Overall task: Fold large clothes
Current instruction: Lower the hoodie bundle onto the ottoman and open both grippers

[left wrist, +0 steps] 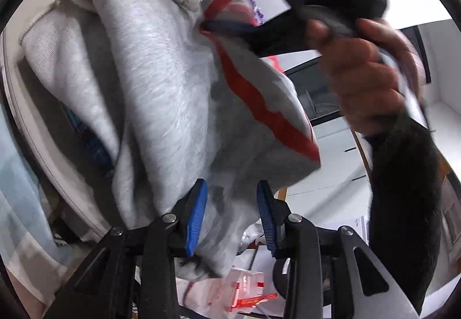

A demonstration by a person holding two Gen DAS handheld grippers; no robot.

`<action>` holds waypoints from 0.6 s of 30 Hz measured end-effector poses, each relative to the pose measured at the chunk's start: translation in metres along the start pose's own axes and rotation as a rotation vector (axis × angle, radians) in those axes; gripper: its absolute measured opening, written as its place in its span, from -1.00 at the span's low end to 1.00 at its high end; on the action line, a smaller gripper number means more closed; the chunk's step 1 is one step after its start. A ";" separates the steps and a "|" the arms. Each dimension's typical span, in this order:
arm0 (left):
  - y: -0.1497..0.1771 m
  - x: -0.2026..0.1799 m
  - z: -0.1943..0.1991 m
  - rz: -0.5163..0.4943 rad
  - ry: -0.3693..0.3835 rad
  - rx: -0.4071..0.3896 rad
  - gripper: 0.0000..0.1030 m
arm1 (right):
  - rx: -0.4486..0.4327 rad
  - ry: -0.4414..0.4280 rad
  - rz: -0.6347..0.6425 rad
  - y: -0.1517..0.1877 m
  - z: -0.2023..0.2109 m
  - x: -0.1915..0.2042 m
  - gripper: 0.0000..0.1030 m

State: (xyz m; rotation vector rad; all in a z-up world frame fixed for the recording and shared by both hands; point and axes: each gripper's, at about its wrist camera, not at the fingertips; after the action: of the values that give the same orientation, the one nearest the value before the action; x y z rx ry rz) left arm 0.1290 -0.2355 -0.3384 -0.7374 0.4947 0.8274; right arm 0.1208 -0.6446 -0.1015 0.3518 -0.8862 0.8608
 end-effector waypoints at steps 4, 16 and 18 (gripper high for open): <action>-0.002 0.016 0.001 0.047 0.054 0.015 -0.55 | -0.004 -0.044 0.024 0.000 0.001 -0.007 1.00; 0.001 -0.004 0.003 0.017 -0.026 -0.008 -0.56 | 0.120 0.164 0.201 0.045 0.061 0.037 0.95; 0.008 -0.017 -0.007 -0.009 -0.061 -0.022 -0.56 | 0.194 0.200 0.215 0.062 0.065 0.027 0.95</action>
State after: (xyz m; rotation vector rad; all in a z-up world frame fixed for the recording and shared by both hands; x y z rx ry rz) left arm 0.1123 -0.2454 -0.3355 -0.7315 0.4283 0.8458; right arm 0.0474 -0.6308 -0.0448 0.3351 -0.6639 1.1645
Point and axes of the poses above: each gripper's, at about its wrist camera, not at the fingertips, and z roughly against the way its jaws point, x to its left, y to its underside, and after that the axes turned 11 degrees about -y, right-handed
